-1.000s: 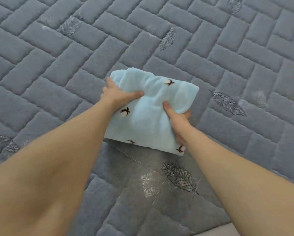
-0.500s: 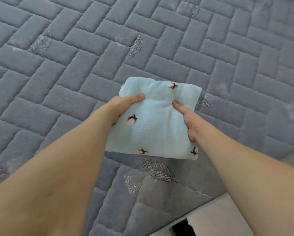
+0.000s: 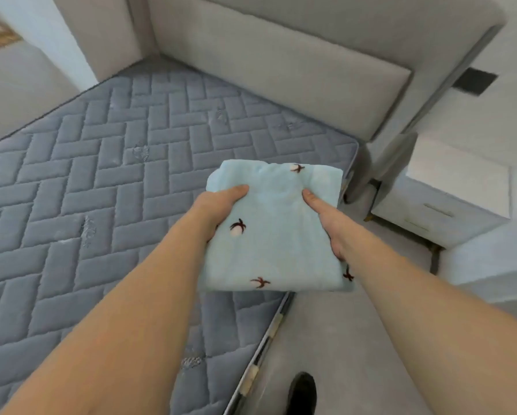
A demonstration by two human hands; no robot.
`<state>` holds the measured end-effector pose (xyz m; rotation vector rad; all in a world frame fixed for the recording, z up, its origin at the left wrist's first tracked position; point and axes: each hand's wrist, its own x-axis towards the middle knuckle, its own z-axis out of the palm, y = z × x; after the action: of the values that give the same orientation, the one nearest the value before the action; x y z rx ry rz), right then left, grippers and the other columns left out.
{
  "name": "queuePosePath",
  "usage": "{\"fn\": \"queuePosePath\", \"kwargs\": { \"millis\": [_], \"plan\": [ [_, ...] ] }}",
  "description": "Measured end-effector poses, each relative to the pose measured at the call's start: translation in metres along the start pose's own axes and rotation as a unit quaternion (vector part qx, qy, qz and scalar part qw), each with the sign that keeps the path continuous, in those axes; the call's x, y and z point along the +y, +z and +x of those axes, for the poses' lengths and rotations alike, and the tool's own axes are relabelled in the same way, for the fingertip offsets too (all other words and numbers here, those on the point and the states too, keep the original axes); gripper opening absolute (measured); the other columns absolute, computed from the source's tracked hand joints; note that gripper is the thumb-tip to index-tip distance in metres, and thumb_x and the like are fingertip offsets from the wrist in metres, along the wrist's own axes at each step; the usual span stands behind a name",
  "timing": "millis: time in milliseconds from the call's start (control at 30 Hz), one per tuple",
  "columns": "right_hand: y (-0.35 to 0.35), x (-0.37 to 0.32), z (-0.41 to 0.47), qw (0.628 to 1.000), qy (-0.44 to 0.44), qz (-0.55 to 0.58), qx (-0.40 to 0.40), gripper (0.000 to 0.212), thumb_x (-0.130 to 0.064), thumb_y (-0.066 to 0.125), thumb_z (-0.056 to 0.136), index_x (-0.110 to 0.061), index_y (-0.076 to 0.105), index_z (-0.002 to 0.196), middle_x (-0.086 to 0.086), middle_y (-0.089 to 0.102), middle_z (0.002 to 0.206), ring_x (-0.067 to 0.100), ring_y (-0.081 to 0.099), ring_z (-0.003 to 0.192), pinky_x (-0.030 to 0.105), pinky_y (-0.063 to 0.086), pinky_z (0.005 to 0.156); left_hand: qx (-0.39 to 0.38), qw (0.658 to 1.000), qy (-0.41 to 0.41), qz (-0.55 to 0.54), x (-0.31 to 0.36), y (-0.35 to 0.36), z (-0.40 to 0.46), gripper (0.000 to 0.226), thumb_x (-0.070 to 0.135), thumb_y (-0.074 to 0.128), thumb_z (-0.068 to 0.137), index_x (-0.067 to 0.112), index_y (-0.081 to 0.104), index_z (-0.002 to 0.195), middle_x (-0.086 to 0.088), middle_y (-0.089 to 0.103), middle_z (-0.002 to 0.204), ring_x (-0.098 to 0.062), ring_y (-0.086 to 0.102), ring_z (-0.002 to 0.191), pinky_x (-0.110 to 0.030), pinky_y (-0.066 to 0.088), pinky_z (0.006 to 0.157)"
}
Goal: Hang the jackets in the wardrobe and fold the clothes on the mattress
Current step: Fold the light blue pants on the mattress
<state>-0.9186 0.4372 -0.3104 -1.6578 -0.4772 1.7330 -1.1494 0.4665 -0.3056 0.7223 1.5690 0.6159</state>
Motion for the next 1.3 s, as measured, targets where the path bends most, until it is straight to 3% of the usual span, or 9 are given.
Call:
{"fn": "queuePosePath", "kwargs": {
  "millis": [200,400,533,600,700,833,1000,1200,1300],
  "plan": [
    [-0.151,-0.095,-0.080,0.991,-0.099,0.072,0.059,0.057,-0.060,0.070,0.079,-0.019,0.068,0.119,0.007,0.075,0.105,0.027,0.073,0.092,0.037,0.056,0.075,-0.081,0.988,0.089,0.098,0.125,0.157,-0.064,0.067,0.065,0.079,0.061,0.021,0.061,0.108,-0.002,0.075,0.096,-0.024,0.075,0.076,-0.039,0.059,0.076],
    [-0.284,-0.151,-0.153,0.967,-0.169,0.133,0.139,0.061,-0.064,0.072,0.075,-0.018,0.069,0.115,0.007,0.076,0.102,0.027,0.074,0.091,0.040,0.055,0.082,-0.158,0.957,0.183,0.162,0.211,0.308,-0.127,0.062,0.064,0.077,0.068,0.022,0.059,0.111,0.001,0.073,0.095,-0.020,0.073,0.077,-0.030,0.052,0.060],
    [-0.363,-0.170,-0.208,0.933,-0.233,0.181,0.207,0.058,-0.064,0.070,0.077,-0.019,0.071,0.113,0.006,0.076,0.102,0.026,0.074,0.091,0.041,0.055,0.084,-0.222,0.921,0.258,0.191,0.253,0.408,-0.172,0.047,0.056,0.071,0.071,0.022,0.062,0.102,-0.001,0.073,0.091,-0.016,0.072,0.060,-0.024,0.051,0.049],
    [-0.398,-0.178,-0.240,0.909,-0.267,0.204,0.248,0.056,-0.064,0.069,0.077,-0.020,0.071,0.112,0.006,0.076,0.102,0.025,0.074,0.090,0.038,0.056,0.079,-0.254,0.904,0.286,0.189,0.270,0.456,-0.198,0.054,0.053,0.068,0.066,0.017,0.061,0.106,-0.005,0.072,0.091,-0.022,0.073,0.060,-0.028,0.053,0.047],
    [-0.444,-0.188,-0.290,0.864,-0.317,0.237,0.312,0.046,-0.059,0.065,0.083,-0.020,0.073,0.106,0.006,0.076,0.098,0.025,0.074,0.082,0.033,0.056,0.067,-0.293,0.879,0.327,0.188,0.293,0.522,-0.239,0.082,0.057,0.063,0.060,0.013,0.041,0.125,-0.007,0.063,0.098,-0.030,0.068,0.080,-0.037,0.054,0.061],
    [-0.498,-0.193,-0.361,0.784,-0.367,0.277,0.418,0.029,-0.039,0.055,0.086,-0.015,0.070,0.094,0.008,0.073,0.086,0.025,0.070,0.066,0.032,0.053,0.066,-0.386,0.818,0.384,0.185,0.320,0.610,-0.302,0.078,0.056,0.061,0.063,0.023,0.025,0.124,-0.006,0.060,0.097,-0.028,0.066,0.078,-0.033,0.051,0.055],
    [-0.557,-0.175,-0.447,0.678,-0.403,0.314,0.528,0.037,-0.039,0.054,0.084,-0.015,0.069,0.108,0.008,0.075,0.093,0.030,0.069,0.086,0.038,0.053,0.075,-0.501,0.725,0.434,0.185,0.324,0.716,-0.394,0.067,0.051,0.059,0.074,0.027,0.024,0.125,-0.001,0.057,0.101,-0.026,0.064,0.086,-0.040,0.054,0.069],
    [-0.635,-0.155,-0.528,0.581,-0.445,0.322,0.600,0.036,-0.037,0.057,0.088,-0.015,0.069,0.115,0.011,0.073,0.109,0.034,0.068,0.102,0.046,0.053,0.091,-0.571,0.637,0.494,0.154,0.309,0.830,-0.498,0.072,0.050,0.057,0.084,0.018,0.026,0.141,0.013,0.047,0.093,-0.009,0.053,0.079,-0.027,0.037,0.055],
    [-0.683,-0.157,-0.566,0.556,-0.471,0.312,0.610,0.033,-0.036,0.059,0.093,-0.016,0.068,0.117,0.007,0.075,0.105,0.030,0.071,0.098,0.042,0.056,0.082,-0.589,0.608,0.511,0.148,0.313,0.885,-0.543,0.070,0.052,0.054,0.085,0.019,0.026,0.139,0.010,0.048,0.095,-0.013,0.055,0.083,-0.030,0.040,0.058]
  ]
}}
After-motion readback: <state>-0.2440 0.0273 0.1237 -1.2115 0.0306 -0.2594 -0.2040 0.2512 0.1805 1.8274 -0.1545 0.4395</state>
